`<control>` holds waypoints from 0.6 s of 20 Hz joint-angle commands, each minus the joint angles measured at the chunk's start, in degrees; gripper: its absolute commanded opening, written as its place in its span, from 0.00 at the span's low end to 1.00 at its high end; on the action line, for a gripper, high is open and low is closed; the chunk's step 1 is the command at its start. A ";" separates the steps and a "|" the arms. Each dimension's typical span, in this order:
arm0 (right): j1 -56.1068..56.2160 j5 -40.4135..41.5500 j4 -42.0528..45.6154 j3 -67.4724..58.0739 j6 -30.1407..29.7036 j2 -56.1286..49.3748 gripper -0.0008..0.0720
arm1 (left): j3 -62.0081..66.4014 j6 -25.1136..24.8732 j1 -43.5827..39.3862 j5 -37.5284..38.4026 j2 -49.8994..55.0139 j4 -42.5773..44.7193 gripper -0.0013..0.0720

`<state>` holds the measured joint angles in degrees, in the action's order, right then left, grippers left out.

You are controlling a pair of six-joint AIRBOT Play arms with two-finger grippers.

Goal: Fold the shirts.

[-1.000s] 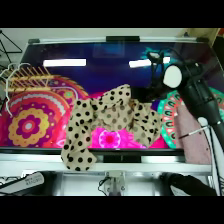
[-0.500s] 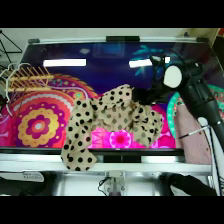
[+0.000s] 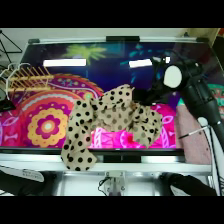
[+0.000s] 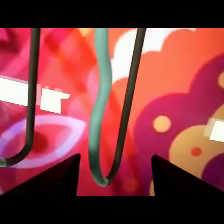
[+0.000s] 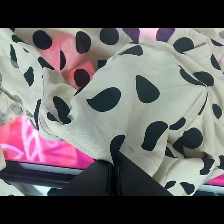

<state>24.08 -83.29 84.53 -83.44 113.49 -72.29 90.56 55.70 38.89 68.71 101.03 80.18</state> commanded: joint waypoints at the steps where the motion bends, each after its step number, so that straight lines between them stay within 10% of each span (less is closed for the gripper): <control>1: 0.04 -0.11 0.37 0.00 0.07 -0.04 0.08 | 0.07 -1.25 0.02 0.39 1.70 1.31 0.74; 8: 0.04 -0.13 2.89 0.00 0.04 -0.04 0.09 | 0.07 -1.22 -0.02 2.91 5.07 1.22 0.61; 12: 0.04 -0.11 3.50 0.00 0.02 -0.04 0.09 | 0.07 -1.20 -0.35 2.84 5.60 1.25 0.30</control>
<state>24.05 -83.40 87.35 -83.46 113.54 -72.31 90.59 54.57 38.68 71.11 106.06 81.43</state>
